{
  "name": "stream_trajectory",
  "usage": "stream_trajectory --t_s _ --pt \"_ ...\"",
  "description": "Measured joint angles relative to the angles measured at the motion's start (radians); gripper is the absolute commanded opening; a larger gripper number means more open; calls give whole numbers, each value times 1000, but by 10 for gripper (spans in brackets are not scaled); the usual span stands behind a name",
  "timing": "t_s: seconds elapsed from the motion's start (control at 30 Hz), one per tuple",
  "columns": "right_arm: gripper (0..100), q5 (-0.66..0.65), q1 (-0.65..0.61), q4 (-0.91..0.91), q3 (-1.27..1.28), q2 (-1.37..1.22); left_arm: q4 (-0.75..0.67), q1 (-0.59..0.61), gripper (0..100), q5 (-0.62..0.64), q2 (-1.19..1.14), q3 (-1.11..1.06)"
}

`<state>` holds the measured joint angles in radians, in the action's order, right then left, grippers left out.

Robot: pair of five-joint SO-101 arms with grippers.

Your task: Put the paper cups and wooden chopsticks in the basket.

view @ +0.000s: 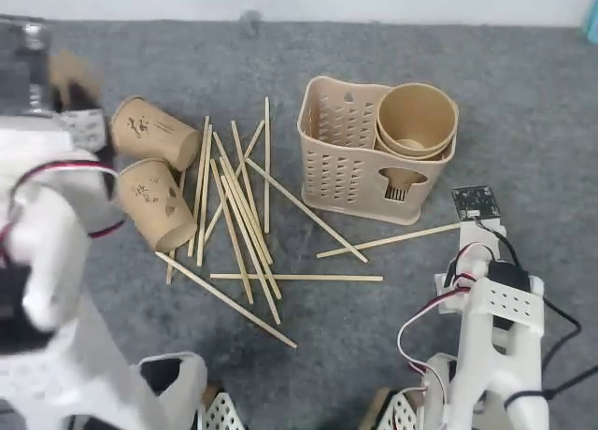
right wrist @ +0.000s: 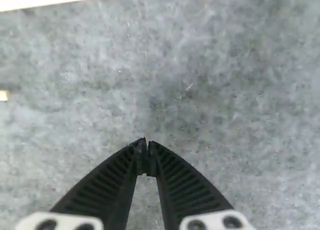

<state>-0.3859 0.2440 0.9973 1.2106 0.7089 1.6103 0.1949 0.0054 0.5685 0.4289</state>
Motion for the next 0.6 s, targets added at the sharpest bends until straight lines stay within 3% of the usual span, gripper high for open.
stream_trajectory --t_s 0.17,0.3,0.6 --pt "8 0 0 0 0 0 41 -252 12 180 -150 170" --pt "8 0 -3 0 0 0 106 -431 12 215 -322 341" --pt "8 0 -2 -17 0 0 114 -706 12 255 -551 666"
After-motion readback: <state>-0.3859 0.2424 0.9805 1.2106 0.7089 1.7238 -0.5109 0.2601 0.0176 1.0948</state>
